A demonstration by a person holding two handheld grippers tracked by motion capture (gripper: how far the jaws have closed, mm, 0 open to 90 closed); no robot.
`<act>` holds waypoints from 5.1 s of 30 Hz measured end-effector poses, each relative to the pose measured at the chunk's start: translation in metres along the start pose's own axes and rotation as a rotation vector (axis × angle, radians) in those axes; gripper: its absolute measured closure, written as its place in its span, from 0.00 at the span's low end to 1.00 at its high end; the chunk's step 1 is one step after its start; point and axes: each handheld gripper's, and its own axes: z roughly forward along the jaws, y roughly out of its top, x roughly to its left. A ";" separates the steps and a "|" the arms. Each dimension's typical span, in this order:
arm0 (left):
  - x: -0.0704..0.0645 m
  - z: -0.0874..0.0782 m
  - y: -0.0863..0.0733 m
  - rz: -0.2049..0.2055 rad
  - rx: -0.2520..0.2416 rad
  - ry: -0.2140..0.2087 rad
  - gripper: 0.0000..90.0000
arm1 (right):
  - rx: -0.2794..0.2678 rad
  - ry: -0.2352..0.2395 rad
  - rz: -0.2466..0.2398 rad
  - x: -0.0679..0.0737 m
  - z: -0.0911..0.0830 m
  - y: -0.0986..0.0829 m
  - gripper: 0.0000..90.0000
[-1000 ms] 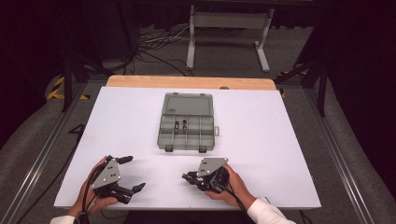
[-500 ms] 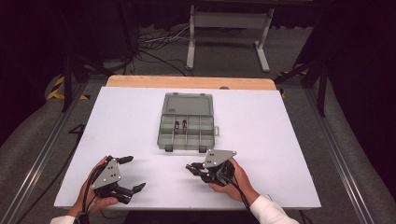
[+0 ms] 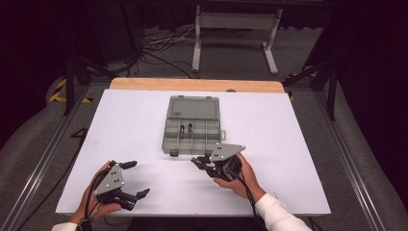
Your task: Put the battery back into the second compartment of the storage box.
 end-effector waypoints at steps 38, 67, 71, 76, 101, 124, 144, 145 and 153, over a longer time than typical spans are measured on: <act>0.002 -0.002 -0.001 -0.001 -0.007 -0.002 0.05 | 0.038 -0.133 0.052 -0.049 0.047 0.068 0.87; 0.002 -0.002 -0.001 -0.003 -0.016 -0.001 0.05 | 0.133 -0.208 0.123 -0.077 0.084 0.068 0.87; 0.003 -0.002 -0.001 -0.006 -0.017 -0.004 0.05 | 0.142 -0.210 0.123 -0.078 0.087 0.070 0.87; 0.003 -0.002 0.000 -0.005 -0.018 -0.006 0.05 | 0.147 -0.220 0.141 -0.079 0.090 0.070 0.87; 0.002 -0.002 0.000 -0.006 -0.019 -0.008 0.05 | 0.201 -0.237 0.217 -0.085 0.109 0.065 0.87; 0.002 -0.002 0.000 -0.003 -0.015 -0.006 0.05 | 0.206 -0.251 0.228 -0.083 0.111 0.065 0.86; 0.002 0.001 0.002 -0.051 -0.001 0.029 0.07 | 0.063 -0.187 0.054 -0.064 0.083 0.059 0.90; 0.002 0.001 0.002 -0.051 -0.001 0.029 0.07 | 0.063 -0.187 0.054 -0.064 0.083 0.059 0.90; 0.003 0.002 0.002 -0.076 -0.013 0.026 0.10 | -0.002 -0.152 0.052 -0.057 0.059 0.047 0.87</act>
